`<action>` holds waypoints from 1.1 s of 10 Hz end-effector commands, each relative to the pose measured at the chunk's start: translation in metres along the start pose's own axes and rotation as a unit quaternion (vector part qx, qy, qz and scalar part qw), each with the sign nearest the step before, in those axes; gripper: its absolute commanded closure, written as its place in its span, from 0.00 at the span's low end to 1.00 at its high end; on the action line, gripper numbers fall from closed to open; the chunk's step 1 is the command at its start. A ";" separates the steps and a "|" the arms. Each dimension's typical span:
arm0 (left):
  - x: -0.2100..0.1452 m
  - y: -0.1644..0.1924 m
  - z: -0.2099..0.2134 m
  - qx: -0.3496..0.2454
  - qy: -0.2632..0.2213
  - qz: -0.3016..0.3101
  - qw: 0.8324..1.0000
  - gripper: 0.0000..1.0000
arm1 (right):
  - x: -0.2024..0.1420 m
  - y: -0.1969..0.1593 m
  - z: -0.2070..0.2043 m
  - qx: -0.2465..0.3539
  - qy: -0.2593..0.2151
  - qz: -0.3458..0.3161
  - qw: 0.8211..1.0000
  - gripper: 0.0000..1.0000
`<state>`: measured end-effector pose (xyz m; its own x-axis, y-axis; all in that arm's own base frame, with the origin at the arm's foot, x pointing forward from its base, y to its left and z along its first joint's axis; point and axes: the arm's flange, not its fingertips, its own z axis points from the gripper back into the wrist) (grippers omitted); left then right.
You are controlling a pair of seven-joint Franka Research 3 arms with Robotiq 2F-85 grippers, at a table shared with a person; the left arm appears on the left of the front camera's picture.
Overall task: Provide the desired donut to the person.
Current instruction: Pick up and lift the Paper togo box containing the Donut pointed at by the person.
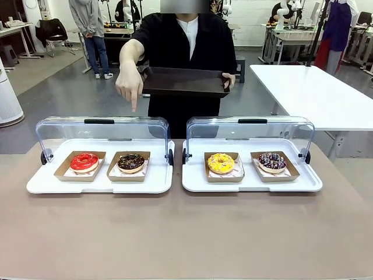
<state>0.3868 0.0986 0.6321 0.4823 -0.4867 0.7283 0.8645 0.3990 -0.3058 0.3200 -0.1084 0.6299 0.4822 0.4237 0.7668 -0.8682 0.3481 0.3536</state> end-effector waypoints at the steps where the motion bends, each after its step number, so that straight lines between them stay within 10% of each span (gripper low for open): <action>1: 0.001 -0.001 0.002 -0.003 -0.006 -0.001 1.000 0.00 | 0.001 0.000 0.000 0.004 -0.005 0.005 1.000 0.00; 8: 0.000 0.000 0.000 0.000 0.000 0.000 1.000 0.00 | 0.001 0.000 0.000 0.004 -0.005 0.005 1.000 0.00; 11: 0.063 -0.035 -0.052 0.046 0.150 -0.125 0.980 0.00 | 0.001 0.000 0.000 0.004 -0.005 0.005 1.000 0.00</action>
<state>0.3901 0.0412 0.6548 0.3742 -0.6617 0.6498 0.9217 0.3424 -0.1822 0.3202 -0.1077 0.6302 0.4821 0.4256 0.7658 -0.8683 0.3482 0.3531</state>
